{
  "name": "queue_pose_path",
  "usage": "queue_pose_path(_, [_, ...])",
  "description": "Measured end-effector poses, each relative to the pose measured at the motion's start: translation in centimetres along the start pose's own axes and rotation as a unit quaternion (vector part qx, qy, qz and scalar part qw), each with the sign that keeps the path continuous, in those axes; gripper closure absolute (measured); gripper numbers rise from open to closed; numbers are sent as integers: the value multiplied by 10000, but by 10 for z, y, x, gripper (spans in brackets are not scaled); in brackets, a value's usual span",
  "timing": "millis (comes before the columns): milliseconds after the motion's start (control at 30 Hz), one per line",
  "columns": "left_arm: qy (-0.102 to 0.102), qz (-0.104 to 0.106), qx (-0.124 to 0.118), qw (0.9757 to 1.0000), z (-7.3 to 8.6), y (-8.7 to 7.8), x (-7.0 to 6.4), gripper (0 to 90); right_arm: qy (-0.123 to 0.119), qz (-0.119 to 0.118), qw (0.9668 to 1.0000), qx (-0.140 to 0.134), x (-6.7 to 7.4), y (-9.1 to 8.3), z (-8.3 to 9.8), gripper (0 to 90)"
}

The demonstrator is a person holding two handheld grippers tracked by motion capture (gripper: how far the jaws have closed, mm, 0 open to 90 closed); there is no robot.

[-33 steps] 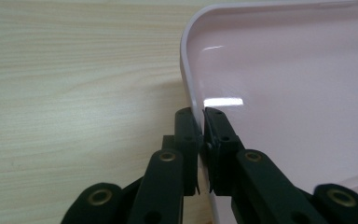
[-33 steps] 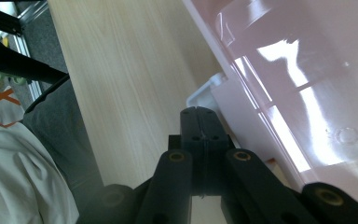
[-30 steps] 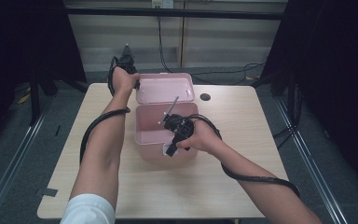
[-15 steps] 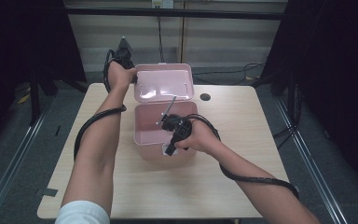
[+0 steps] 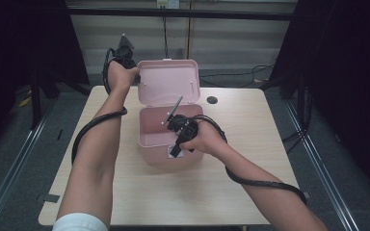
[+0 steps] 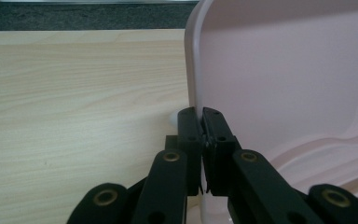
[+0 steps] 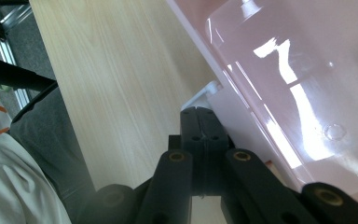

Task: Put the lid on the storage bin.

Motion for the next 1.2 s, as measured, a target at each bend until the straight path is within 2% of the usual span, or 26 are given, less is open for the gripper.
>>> queue_pose_path(67, [-25, 10, -14, 10000, 0, -2, 0, 875, -25, 2, 10000, -27, -1, 0, 0, 900])
queue_pose_path(333, [22, 19, 115, 9999, 0, -13, -4, 880, 146, -23, 9999, -35, -3, -1, -2, 900])
queue_pose_path(433, [43, 49, 114, 9999, 1, -17, -6, 880, 87, -2, 10000, -27, -3, -1, -2, 900])
queue_pose_path(1200, [493, 9, 77, 9988, 18, -41, -17, 881, 284, 13, 9996, -12, -3, -1, -4, 900])
Point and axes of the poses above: each handheld gripper's, and its own axes: y roughly forward along the jaws, z roughly out of its underside, x roughly to its left, the point moved 1 cm from there along y, roughly forward along the jaws, and after that the axes turned 5 degrees about z, right-handed, at the moved point
